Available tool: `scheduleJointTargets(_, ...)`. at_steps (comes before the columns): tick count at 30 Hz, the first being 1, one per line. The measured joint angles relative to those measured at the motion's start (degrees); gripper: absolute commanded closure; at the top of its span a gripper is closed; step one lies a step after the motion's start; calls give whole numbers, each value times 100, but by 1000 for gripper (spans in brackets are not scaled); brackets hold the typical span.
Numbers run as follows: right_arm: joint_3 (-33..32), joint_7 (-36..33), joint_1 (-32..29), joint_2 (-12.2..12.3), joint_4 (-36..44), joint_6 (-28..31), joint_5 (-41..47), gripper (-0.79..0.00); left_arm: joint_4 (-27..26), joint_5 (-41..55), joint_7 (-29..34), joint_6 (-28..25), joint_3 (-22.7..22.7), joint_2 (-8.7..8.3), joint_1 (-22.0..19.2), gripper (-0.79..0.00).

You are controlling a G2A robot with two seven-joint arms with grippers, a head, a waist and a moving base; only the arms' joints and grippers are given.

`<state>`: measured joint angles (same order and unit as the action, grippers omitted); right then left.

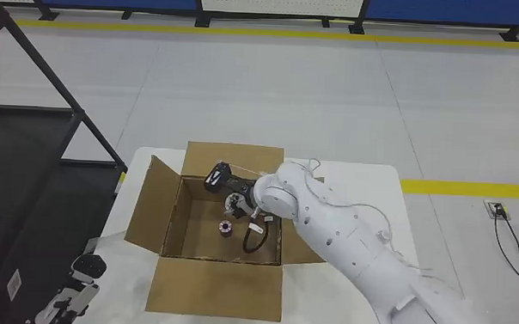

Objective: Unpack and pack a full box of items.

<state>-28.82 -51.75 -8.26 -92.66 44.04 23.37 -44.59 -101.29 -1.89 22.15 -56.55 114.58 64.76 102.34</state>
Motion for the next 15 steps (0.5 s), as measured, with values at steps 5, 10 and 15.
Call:
scheduleJointTargets(5, 435, 69, 135, -474, -974, -94, -73, 0, 0, 0, 0, 0, 0, 0, 0, -785)
scheduleJointTargets(10, 653, 436, 137, -842, -1735, -210, -186, -169, 0, 0, 0, 0, 0, 0, 0, -785)
scheduleJointTargets(15, 725, 819, 165, -1098, -2351, -53, -255, -379, 0, 0, 0, 0, 0, 0, 0, -785)
